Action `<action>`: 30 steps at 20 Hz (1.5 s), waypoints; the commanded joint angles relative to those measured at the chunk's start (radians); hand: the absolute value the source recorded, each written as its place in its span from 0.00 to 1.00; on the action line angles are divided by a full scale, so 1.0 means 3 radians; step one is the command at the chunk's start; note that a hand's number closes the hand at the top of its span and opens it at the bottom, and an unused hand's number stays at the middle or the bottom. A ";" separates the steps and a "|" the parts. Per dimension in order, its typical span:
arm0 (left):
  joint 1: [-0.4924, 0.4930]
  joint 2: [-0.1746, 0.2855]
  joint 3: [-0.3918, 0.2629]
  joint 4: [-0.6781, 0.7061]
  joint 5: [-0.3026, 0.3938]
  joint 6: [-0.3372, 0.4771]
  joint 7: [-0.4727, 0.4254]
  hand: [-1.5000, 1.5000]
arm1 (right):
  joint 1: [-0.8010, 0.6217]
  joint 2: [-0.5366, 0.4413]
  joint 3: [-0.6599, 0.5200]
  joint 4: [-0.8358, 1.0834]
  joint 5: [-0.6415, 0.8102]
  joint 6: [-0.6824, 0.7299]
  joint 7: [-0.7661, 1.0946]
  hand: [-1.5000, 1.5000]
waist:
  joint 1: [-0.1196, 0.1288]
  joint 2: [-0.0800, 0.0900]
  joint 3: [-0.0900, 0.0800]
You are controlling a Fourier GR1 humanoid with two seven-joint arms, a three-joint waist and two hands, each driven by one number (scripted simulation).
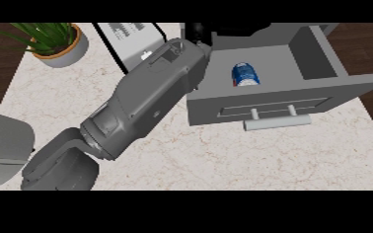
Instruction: Pick up the can, place it into the drawer and close the drawer
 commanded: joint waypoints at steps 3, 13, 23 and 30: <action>-0.0181 -0.0001 0.0096 0.0010 0.0109 -0.0051 -0.0106 0.00 | -0.0223 -0.0327 -0.0199 -0.0036 0.0620 0.0231 -0.0487 0.00 | 0.0055 0.0012 0.0001; -0.0209 -0.0001 0.0067 -0.0030 0.0213 -0.0043 -0.0367 0.00 | -0.0665 -0.0296 0.0501 -0.0421 0.1682 0.0167 -0.0521 0.00 | 0.0197 -0.0001 -0.0007; -0.0154 -0.0001 0.0008 -0.0178 0.0288 0.0037 -0.0208 0.00 | -0.1232 -0.0206 0.1531 0.0315 0.3497 -0.0199 -0.0964 0.00 | 0.0319 -0.0034 -0.0004; 0.0002 0.0158 0.0055 -0.0180 0.0118 -0.0106 -0.0099 0.00 | -0.1790 -0.0201 0.2067 0.1074 0.4366 -0.0656 -0.0973 0.00 | 0.0385 -0.0053 -0.0008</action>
